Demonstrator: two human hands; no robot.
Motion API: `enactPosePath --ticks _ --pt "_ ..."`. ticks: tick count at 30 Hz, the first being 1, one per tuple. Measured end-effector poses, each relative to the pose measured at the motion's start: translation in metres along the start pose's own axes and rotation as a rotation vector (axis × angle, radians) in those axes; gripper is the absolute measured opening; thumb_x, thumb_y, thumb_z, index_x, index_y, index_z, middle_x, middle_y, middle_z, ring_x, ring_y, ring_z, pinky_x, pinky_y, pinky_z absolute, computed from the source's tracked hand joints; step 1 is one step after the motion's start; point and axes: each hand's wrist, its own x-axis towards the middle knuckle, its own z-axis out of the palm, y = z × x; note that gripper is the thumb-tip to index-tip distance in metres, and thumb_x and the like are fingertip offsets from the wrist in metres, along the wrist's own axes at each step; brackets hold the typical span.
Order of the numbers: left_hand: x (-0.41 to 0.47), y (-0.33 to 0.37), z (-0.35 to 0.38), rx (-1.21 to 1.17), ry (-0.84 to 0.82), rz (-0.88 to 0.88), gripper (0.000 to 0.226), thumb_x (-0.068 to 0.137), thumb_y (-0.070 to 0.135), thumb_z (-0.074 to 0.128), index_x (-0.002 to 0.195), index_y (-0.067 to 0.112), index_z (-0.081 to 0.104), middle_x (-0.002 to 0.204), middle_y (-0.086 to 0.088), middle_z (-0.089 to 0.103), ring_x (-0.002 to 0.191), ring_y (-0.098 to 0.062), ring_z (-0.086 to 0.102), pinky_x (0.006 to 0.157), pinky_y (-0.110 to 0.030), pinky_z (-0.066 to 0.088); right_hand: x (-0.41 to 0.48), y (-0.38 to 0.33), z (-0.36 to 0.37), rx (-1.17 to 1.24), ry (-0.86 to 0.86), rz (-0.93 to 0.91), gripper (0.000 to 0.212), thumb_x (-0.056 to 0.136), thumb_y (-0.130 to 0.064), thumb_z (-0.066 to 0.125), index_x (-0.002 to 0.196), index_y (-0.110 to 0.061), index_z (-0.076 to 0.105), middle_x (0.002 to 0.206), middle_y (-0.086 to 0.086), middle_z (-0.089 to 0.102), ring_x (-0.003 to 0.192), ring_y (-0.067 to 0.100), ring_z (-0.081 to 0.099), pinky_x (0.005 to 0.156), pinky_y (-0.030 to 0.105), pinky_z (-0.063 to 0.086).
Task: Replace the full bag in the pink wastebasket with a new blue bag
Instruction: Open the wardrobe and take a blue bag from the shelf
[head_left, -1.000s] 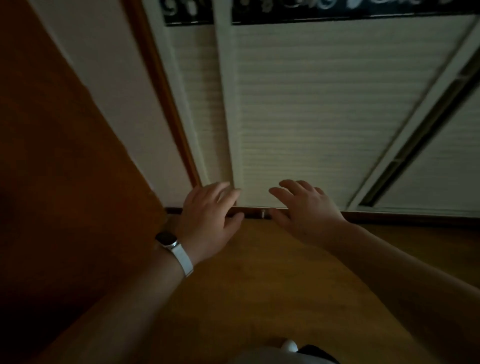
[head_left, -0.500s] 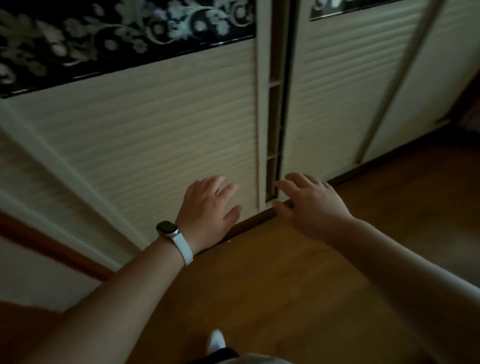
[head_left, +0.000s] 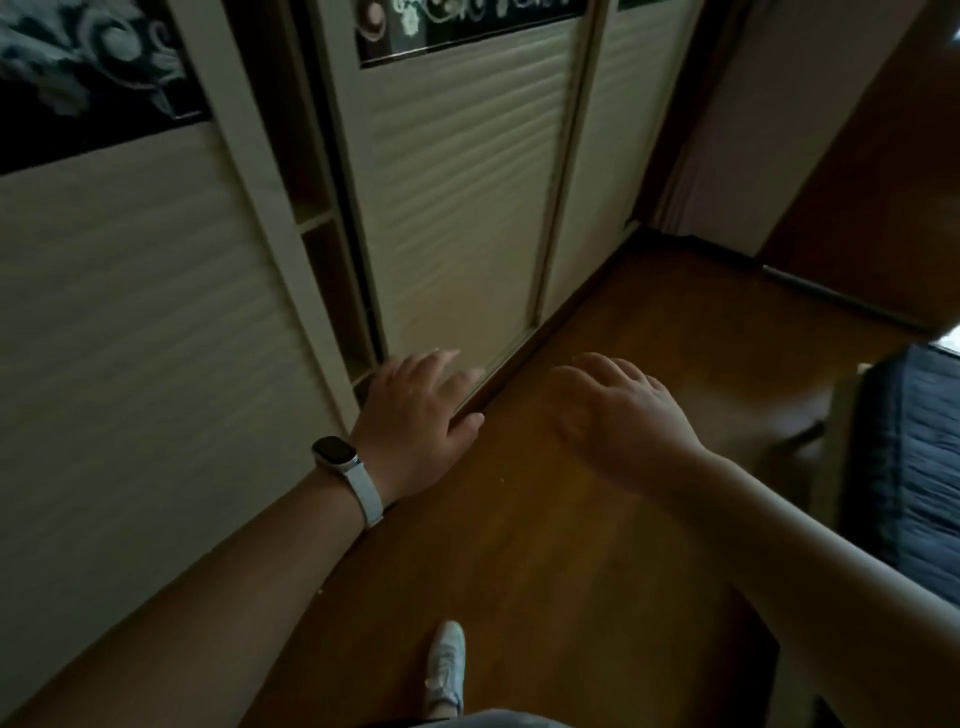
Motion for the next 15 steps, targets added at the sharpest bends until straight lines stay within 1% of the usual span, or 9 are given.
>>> enactPosePath --ticks 2,7,12,15 --pt "0.037 -0.013 0.005 -0.016 0.005 0.047 0.053 0.089 0.052 0.034 0.133 0.025 0.049 0.139 -0.009 0.049 0.128 -0.029 0.044 0.107 -0.052 0.029 0.027 0.011 -0.004 -0.023 0.008 0.031 0.056 0.09 -0.062 0.036 0.141 -0.039 0.034 0.148 -0.008 0.036 0.138 0.021 0.033 0.108 0.042 0.033" --pt "0.121 -0.038 0.022 -0.032 -0.03 0.144 0.054 0.088 0.053 0.035 0.133 0.027 0.048 0.14 -0.008 0.049 0.126 -0.029 0.046 0.105 -0.052 0.032 0.082 0.034 -0.015 -0.035 0.032 0.128 0.055 0.092 -0.059 0.04 0.142 -0.038 0.033 0.15 -0.006 0.035 0.139 0.022 0.032 0.109 0.043 0.031" --pt "0.186 -0.037 0.037 -0.068 -0.028 0.233 0.052 0.087 0.052 0.039 0.13 0.027 0.051 0.135 -0.008 0.053 0.121 -0.028 0.049 0.102 -0.051 0.035 0.108 0.068 -0.019 -0.016 0.031 0.222 0.054 0.093 -0.059 0.041 0.142 -0.039 0.032 0.149 -0.006 0.034 0.139 0.022 0.03 0.11 0.041 0.029" --pt "0.224 -0.028 0.047 -0.085 -0.022 0.261 0.051 0.086 0.051 0.04 0.128 0.026 0.054 0.132 -0.008 0.055 0.116 -0.028 0.052 0.1 -0.05 0.036 0.123 0.097 -0.02 -0.028 0.036 0.261 0.056 0.091 -0.061 0.041 0.142 -0.039 0.032 0.149 -0.006 0.034 0.139 0.022 0.031 0.109 0.041 0.03"
